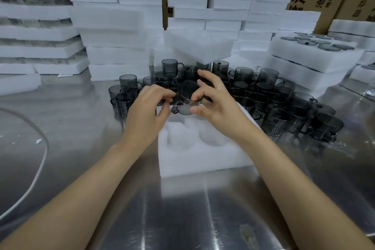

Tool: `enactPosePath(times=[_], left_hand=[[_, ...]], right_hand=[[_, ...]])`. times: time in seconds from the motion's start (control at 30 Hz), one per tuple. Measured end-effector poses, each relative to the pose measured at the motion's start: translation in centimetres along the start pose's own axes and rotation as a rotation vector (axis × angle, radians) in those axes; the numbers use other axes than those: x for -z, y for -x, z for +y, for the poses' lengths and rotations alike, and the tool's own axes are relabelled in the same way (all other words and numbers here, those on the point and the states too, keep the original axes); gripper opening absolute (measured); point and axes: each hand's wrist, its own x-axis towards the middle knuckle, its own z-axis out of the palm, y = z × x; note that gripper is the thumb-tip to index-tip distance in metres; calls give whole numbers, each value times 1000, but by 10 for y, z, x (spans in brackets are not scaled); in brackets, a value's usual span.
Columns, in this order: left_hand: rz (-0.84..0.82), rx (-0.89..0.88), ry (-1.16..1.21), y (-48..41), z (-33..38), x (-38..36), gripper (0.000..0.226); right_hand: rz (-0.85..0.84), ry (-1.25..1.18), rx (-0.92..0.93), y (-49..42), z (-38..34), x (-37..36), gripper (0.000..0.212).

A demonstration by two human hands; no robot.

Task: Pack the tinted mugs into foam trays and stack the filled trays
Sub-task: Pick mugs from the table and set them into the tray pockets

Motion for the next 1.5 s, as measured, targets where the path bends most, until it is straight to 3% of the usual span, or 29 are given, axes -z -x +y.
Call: enactPosePath(times=[0.17,0.3,0.4,0.5,0.63,0.73,0.97,1.13,1.2,1.27,1.37,1.43,1.5], left_hand=[[25,-138,-34,1,-3,2,8],[-36,-206,-48,-1,-6,5,37],[-149,-127,42,0,-6,9,41],[-162,-60,122,0,-6,12,35],[-200,32,147,-3,-5,15,54],[-322,145,175,-3,-7,16,67],[-454,217,135,-4,-5,19,39],[-517,156,59,-8,0,16,46],[-530,169,51,-8,-1,16,44],[-518,191,51,-6,0,16,42],[-503,234,92,-3,1,16,41],[-502,255,104,-3,3,16,41],[-503,269,106,-3,4,16,41]], right_hand=[[36,83,17,-2,0,-1,30],[11,56,51,-2,1,-1,34],[-36,81,7,-2,1,-3,40],[-25,59,-31,-2,0,-4,51],[-33,53,-54,-1,-3,-5,30],[-72,142,-67,-1,-2,-6,23],[-150,339,-79,-2,-1,-7,36],[-188,391,-77,-1,-2,-7,41],[-104,342,-46,-1,-2,-6,41],[125,354,-36,-1,-2,7,37],[457,602,-128,1,2,42,38],[502,801,-283,9,7,64,42],[413,847,-425,17,13,78,47]])
